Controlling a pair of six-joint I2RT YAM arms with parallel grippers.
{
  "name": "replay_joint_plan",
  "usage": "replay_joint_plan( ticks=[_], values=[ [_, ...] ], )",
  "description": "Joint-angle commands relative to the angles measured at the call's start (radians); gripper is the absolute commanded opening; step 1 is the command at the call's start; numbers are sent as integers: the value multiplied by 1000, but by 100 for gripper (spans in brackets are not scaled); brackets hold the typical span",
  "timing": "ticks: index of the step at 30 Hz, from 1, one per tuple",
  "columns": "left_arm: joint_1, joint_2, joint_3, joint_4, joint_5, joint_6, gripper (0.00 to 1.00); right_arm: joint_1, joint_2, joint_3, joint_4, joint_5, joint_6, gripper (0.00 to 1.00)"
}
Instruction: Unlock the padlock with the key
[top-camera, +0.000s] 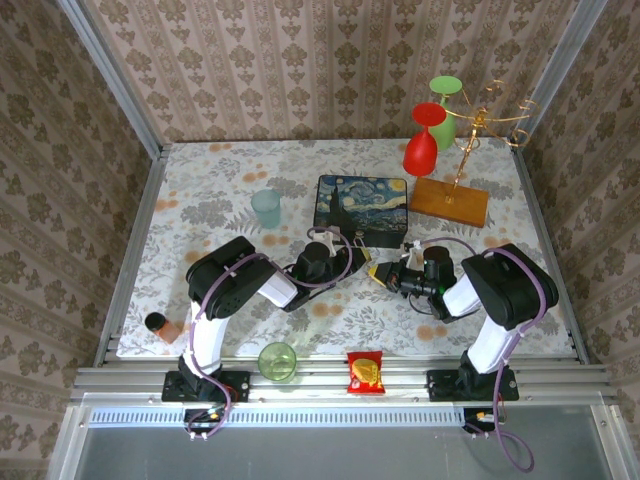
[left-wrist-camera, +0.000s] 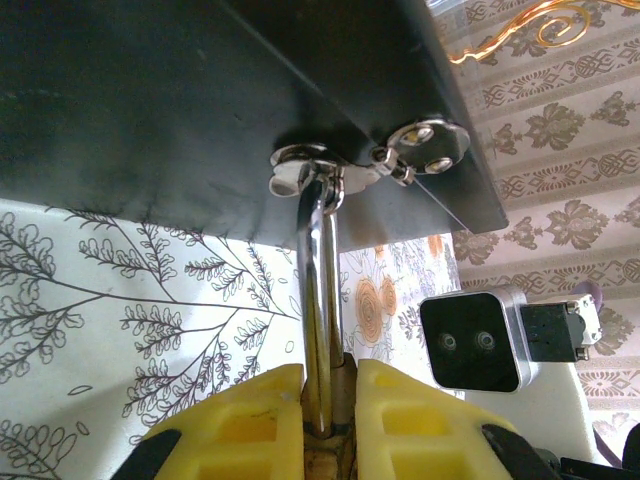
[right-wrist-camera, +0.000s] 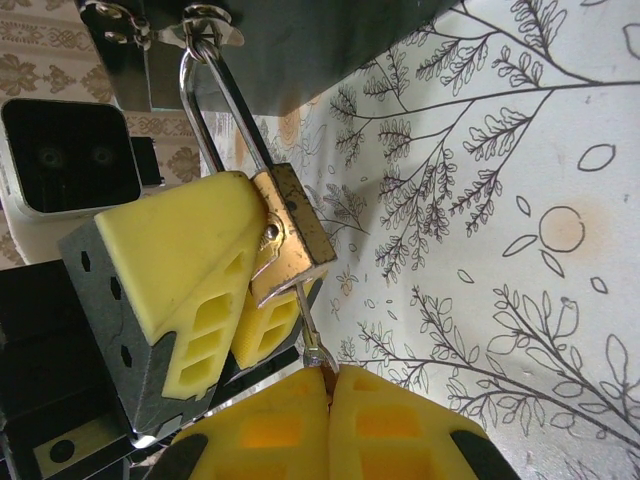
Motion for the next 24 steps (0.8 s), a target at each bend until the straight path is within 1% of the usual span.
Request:
replay_joint_plan(
  ticks=[1, 3, 9, 11, 14, 17, 21, 24],
  values=[
    [-11, 3, -5, 42, 13, 16, 0, -15, -36, 27, 13, -38, 9, 0],
    [-13, 12, -6, 45, 16, 13, 0, -21, -37, 24, 42, -55, 41, 0],
    [-15, 42, -18, 99, 12, -20, 0, -27, -86, 39, -60, -65, 11, 0],
    [-16, 41, -27, 121, 5, -21, 0, -35, -86, 38, -64, -72, 14, 0],
    [-17, 32, -29, 114, 10, -20, 0, -67, -62, 39, -62, -101, 23, 0],
    [-21, 32, -31, 125, 10, -27, 0, -93, -23, 48, -24, -141, 56, 0],
    [-25, 52, -31, 170, 15, -63, 0, -95, -2, 68, -36, -162, 65, 0],
    [-34, 48, -29, 164, 2, -60, 0, -86, -2, 66, -29, -152, 71, 0]
  ],
)
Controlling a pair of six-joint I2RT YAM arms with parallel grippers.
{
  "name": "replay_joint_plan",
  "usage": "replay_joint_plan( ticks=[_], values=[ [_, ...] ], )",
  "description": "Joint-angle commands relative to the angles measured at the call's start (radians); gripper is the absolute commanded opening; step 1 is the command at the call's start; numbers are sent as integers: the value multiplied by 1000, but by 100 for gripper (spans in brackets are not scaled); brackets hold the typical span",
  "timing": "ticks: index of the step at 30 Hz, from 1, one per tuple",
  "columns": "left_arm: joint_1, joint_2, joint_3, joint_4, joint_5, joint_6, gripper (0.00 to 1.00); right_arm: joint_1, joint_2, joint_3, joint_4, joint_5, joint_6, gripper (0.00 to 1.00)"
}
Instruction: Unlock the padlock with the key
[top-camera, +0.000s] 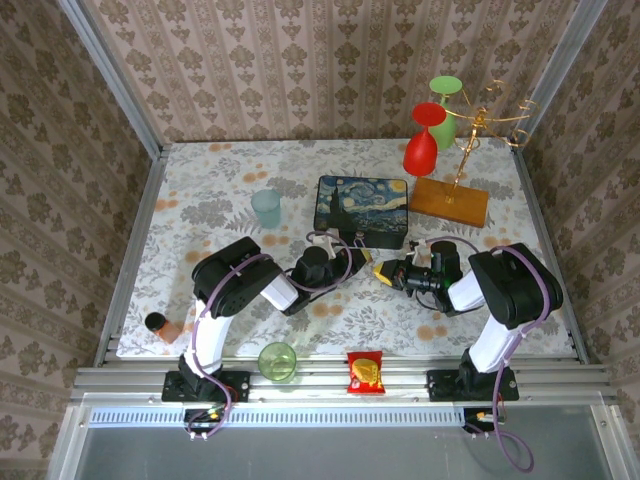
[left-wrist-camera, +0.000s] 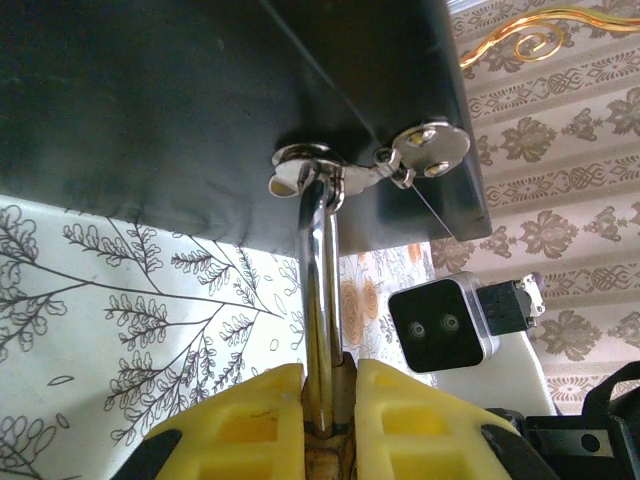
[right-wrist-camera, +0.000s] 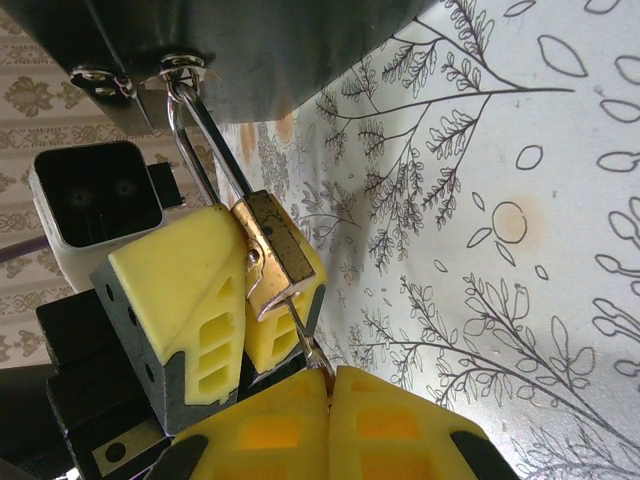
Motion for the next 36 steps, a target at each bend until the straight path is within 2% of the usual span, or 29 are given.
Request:
replay_joint_plan(
  ticks=[1, 7, 11, 14, 22, 29, 36],
  values=[
    [-25, 9, -13, 55, 4, -5, 0, 5, 2, 28, 70, -14, 21, 0],
    [-29, 17, -5, 61, 5, -15, 0, 22, -11, 13, 87, 18, 30, 0],
    [-30, 13, -6, 66, -1, -30, 0, 54, -37, -3, 49, 92, -9, 0],
    [-29, -3, -11, 64, -6, -39, 0, 74, -24, -27, 112, 132, 12, 0],
    [-31, -5, -21, 67, -5, -38, 0, 7, 51, -44, 259, 106, 71, 0],
    [-47, 2, -8, 76, -5, -50, 0, 81, -1, -12, 156, 156, 20, 0],
    [-47, 1, -7, 74, 1, -61, 0, 81, -34, -17, 124, 197, -5, 0]
  ],
)
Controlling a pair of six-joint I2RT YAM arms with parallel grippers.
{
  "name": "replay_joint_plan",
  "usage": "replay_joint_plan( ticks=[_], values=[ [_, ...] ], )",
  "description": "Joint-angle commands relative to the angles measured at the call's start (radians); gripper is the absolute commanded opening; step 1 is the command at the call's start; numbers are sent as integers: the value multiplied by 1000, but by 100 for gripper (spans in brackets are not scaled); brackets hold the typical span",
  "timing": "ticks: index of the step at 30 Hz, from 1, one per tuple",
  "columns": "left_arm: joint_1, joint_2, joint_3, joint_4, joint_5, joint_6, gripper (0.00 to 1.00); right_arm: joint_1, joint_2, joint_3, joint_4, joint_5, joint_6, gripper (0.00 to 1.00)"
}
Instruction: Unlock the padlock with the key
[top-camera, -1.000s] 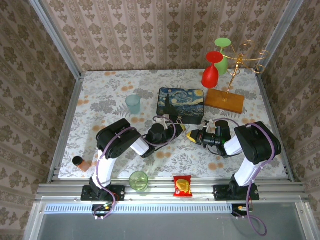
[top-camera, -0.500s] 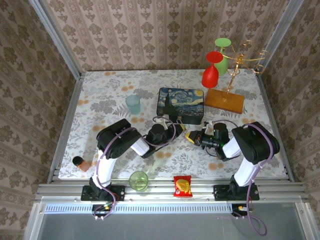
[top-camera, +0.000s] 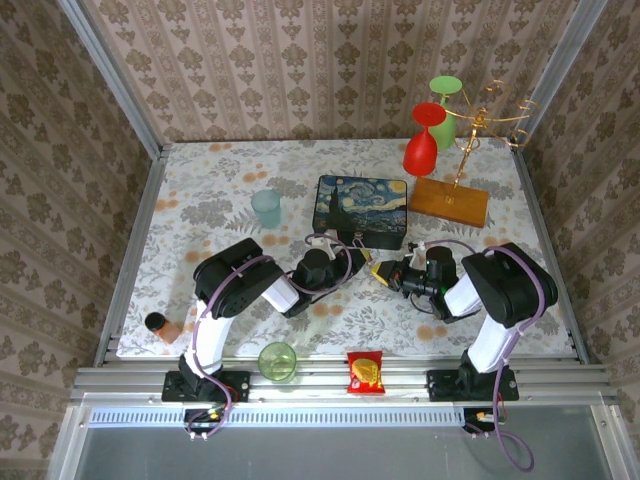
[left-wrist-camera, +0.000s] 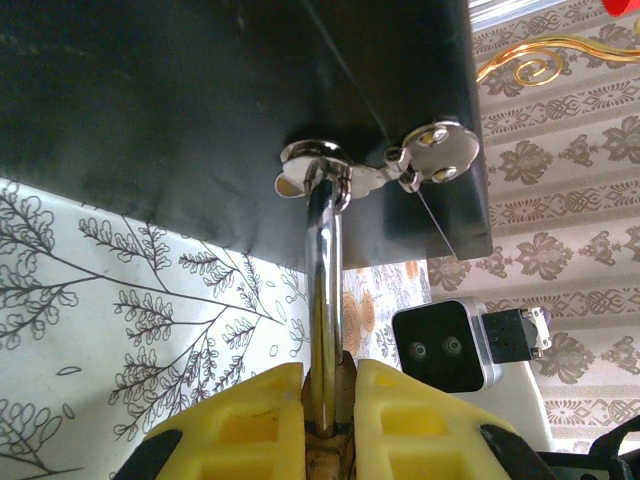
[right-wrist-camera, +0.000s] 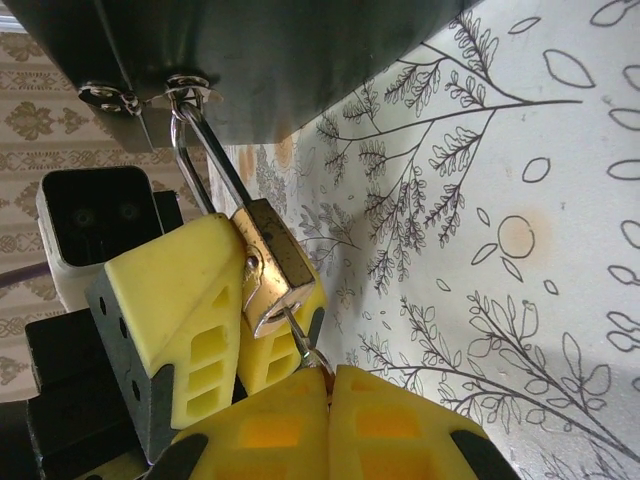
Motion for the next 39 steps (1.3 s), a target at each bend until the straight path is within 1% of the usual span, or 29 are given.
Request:
replay_joint_plan(
  ticks=[1, 3, 5, 6, 8, 11, 16, 19, 21, 24, 27, 29, 31, 32, 34, 36, 39],
  values=[
    [-32, -1, -1, 56, 51, -17, 0, 11, -70, 25, -29, 68, -60, 0],
    [-38, -1, 1, 53, 54, -16, 0, 18, -121, 31, -110, 103, -108, 0],
    [-42, 2, 3, 54, 52, -19, 0, 34, -161, 48, -175, 113, -136, 0],
    [-43, 3, 3, 57, 51, -22, 0, 42, -173, 54, -182, 116, -137, 0],
    [-44, 2, 0, 59, 47, -23, 0, 40, -179, 65, -183, 109, -122, 0],
    [-42, 0, 1, 62, 50, -28, 0, 36, -139, 81, -143, 87, -96, 0],
    [-47, -3, 12, 60, 55, -30, 0, 44, -76, 86, -2, 56, -19, 0],
    [-50, 3, 13, 63, 55, -33, 0, 69, -86, 100, -47, 93, -31, 0],
    [-49, 0, 8, 65, 54, -34, 0, 55, -85, 99, -69, 105, -44, 0],
    [-50, -11, -3, 63, 53, -31, 0, 23, -76, 94, -60, 84, -40, 0],
    [-51, -12, -8, 66, 50, -31, 0, 30, -85, 99, -75, 75, -48, 0],
    [-43, -8, -8, 65, 52, -30, 0, 41, -106, 99, -123, 81, -74, 0],
    [-36, -2, -8, 66, 50, -34, 0, 45, -145, 96, -208, 96, -122, 2],
    [-31, -1, -8, 65, 52, -36, 0, 44, -166, 92, -254, 107, -153, 5],
    [-24, -5, -9, 65, 54, -36, 0, 43, -213, 92, -352, 121, -216, 15],
    [-21, -11, -13, 64, 55, -34, 0, 43, -259, 94, -442, 131, -287, 17],
    [-18, -11, -12, 64, 58, -42, 0, 44, -296, 107, -560, 159, -374, 15]
  ],
)
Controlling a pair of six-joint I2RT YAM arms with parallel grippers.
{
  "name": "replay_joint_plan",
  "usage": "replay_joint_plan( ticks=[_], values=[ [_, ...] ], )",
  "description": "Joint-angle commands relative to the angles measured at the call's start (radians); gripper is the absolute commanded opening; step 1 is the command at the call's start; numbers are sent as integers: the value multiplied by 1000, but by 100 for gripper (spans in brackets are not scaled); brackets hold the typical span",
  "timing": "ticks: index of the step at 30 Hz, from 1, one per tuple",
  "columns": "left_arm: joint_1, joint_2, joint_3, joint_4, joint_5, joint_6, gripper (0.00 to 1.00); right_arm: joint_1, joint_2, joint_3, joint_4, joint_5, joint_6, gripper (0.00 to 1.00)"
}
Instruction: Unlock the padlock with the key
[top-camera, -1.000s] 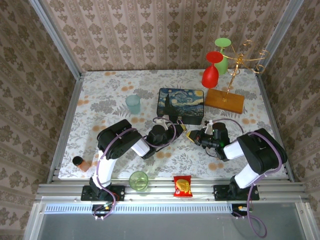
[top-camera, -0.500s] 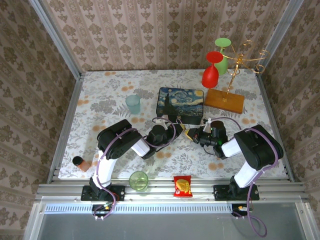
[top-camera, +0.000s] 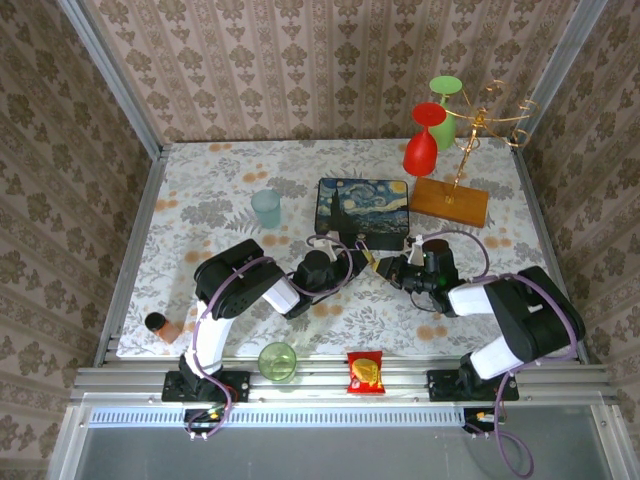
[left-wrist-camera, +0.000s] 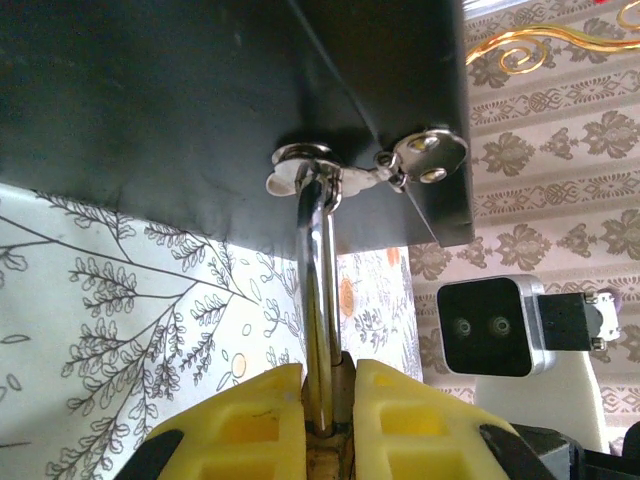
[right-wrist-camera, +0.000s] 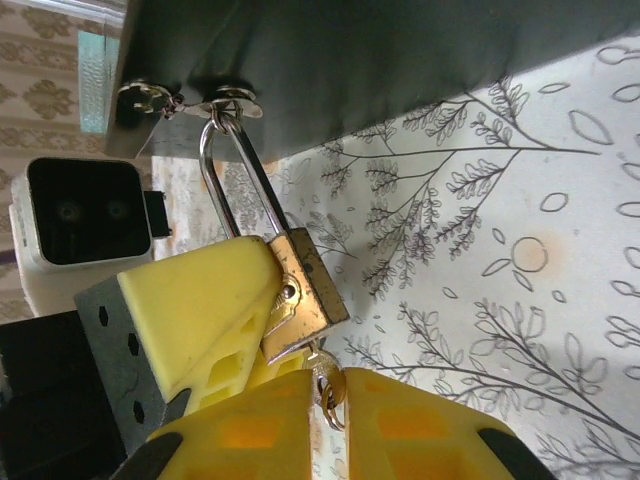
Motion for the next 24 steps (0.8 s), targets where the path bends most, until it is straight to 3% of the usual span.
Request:
replay_joint_plan(
  ticks=[1, 6, 14, 17, 24],
  values=[
    [-6, -11, -7, 42, 37, -6, 0, 6, -48, 47, -136, 29, -153, 14],
    [-7, -9, 0, 42, 39, -9, 0, 9, -18, 50, -84, -39, -170, 15],
    [-12, -17, 7, 42, 41, -20, 0, 15, 15, 70, -42, -41, -200, 21],
    [-16, -18, 10, 43, 45, -23, 0, 28, 11, 83, -72, -21, -228, 15],
    [-27, -15, 13, 42, 37, -33, 0, 80, -42, 82, -179, 122, -310, 12]
  ],
)
